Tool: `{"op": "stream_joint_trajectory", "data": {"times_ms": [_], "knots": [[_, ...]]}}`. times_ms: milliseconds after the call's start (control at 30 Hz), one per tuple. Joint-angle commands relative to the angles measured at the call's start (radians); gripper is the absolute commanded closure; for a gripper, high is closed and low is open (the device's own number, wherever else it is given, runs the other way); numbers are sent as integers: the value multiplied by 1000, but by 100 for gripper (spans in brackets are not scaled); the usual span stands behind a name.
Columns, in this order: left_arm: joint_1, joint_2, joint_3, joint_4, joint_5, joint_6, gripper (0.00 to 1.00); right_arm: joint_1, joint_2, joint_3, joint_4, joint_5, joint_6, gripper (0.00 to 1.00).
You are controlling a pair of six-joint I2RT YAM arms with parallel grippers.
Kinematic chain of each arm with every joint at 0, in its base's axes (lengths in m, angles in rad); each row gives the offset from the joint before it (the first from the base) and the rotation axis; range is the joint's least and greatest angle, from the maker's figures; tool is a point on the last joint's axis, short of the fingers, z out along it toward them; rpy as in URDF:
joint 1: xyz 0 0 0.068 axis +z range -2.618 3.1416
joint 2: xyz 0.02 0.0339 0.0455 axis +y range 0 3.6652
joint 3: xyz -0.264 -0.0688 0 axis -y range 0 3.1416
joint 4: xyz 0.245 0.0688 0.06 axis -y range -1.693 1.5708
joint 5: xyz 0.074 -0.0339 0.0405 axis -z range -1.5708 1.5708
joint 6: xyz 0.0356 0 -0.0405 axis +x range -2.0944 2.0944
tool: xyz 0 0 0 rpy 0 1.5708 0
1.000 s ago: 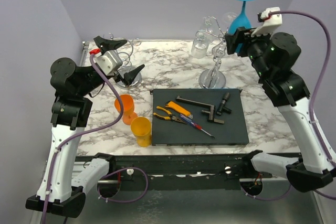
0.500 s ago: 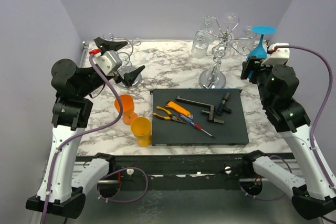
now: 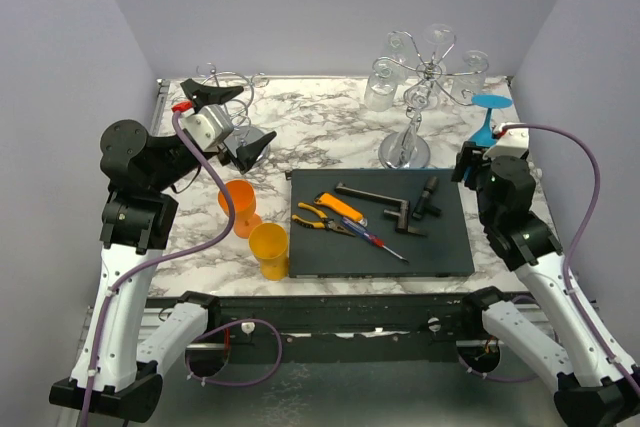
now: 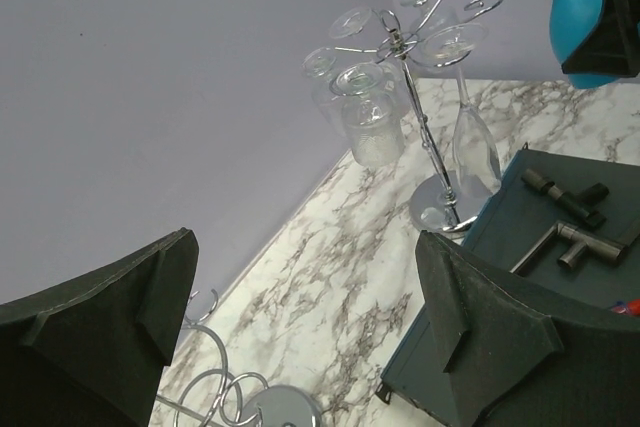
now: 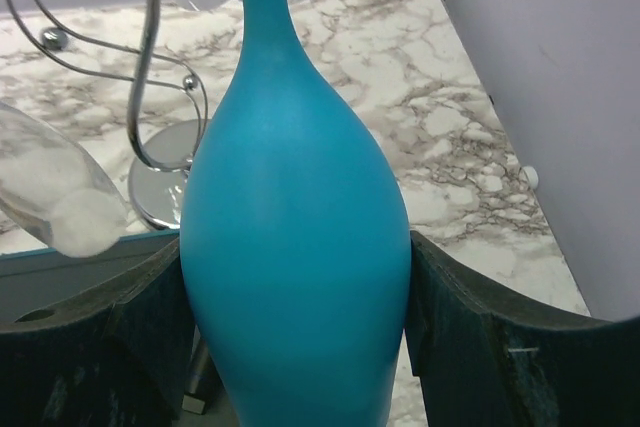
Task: Place the wine glass upside down on the wine glass rack
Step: Turn the wine glass upside down at the wine rack.
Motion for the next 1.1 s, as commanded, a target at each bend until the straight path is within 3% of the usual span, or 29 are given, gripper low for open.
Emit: {"op": "stream_joint_trajectory", "data": {"times_ms": [0, 267, 500, 1067], "knots": [[-6, -23, -19, 8, 13, 14, 1, -43, 9, -56, 149, 5, 18, 49], [-6, -36, -32, 8, 22, 31, 1, -200, 76, -87, 265, -179, 46, 49], [-6, -30, -38, 10, 25, 43, 1, -230, 165, -106, 419, -295, 21, 48], [-6, -32, -61, 11, 21, 54, 1, -297, 303, -81, 536, -527, 12, 45]]}}
